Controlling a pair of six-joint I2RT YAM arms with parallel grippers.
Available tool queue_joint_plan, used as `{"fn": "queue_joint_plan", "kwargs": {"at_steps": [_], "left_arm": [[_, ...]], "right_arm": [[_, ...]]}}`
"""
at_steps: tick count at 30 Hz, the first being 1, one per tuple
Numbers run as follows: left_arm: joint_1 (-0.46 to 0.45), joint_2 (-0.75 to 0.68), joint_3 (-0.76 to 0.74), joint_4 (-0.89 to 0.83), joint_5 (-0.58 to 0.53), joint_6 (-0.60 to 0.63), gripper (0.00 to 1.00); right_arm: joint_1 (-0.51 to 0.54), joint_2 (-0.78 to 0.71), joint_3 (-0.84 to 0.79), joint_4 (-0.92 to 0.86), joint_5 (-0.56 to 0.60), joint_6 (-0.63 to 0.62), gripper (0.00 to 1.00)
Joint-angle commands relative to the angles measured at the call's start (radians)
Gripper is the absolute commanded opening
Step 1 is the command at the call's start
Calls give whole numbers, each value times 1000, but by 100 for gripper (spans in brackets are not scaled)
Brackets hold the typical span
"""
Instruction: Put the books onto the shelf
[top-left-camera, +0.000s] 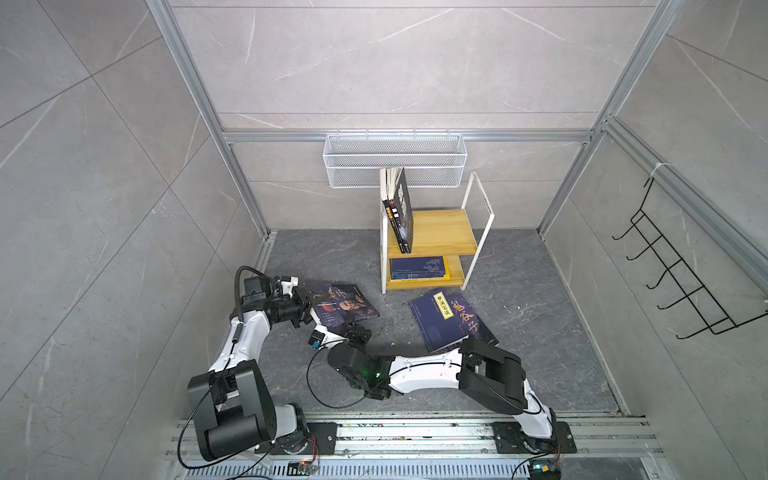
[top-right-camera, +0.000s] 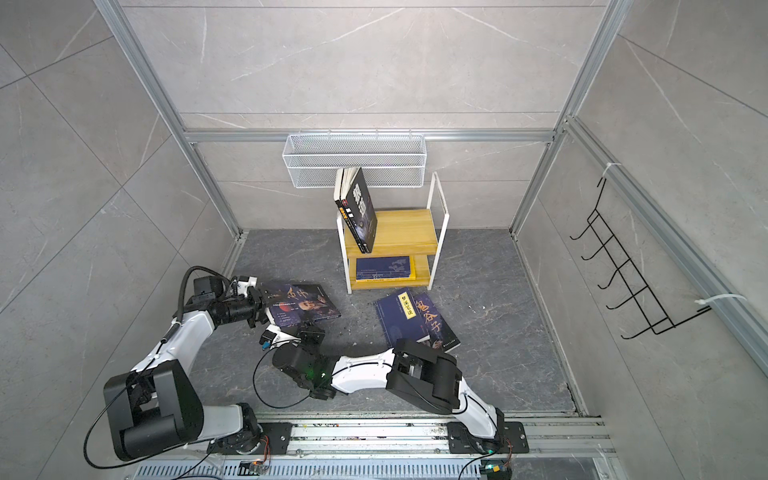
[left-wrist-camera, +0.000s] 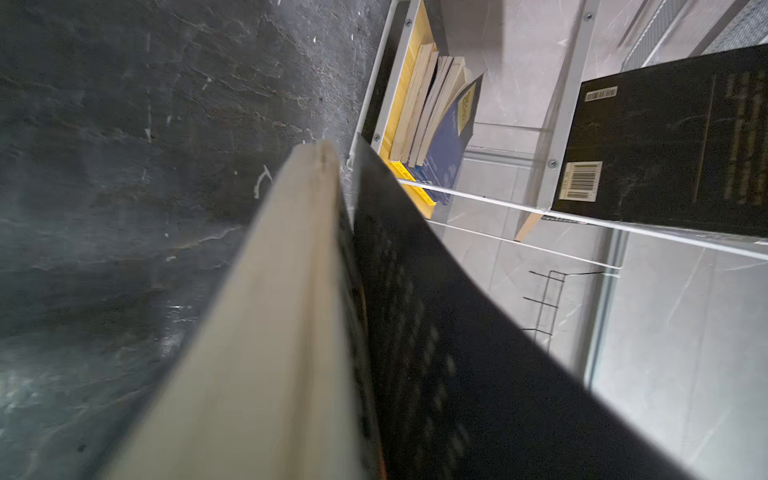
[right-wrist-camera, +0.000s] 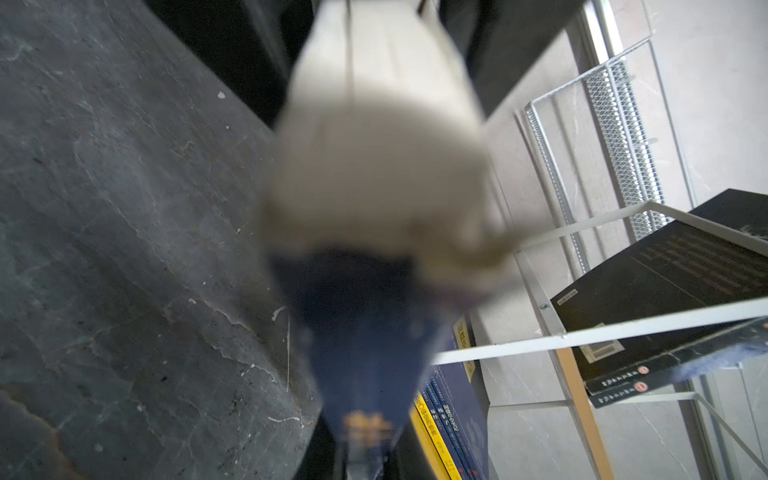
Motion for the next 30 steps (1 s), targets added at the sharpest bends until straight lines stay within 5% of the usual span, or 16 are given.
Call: {"fn": "queue_joint_plan", "kwargs": {"at_steps": [1, 3, 7, 12, 15, 25, 30], "left_arm": [[-2, -10, 47, 22, 2, 14, 19], [-2, -14, 41, 31, 5, 4, 1], [-2, -36, 35, 33, 27, 7, 0], [-9, -41, 32, 48, 97, 5, 0], [-41, -42, 50, 0, 137, 58, 0], [-77, 2, 131, -173, 156, 232, 0], [-121, 39, 183, -274, 143, 319, 0]], "right_arm": [[22, -14, -48, 213, 11, -82, 0], [26, -3, -64, 286, 24, -131, 0], [36, 27, -104, 528, 34, -308, 2], [26, 123, -90, 834, 24, -575, 66], [5, 170, -87, 944, 5, -691, 80], [-84, 94, -247, 944, -82, -687, 73], [-91, 53, -310, 944, -161, -703, 56]]}}
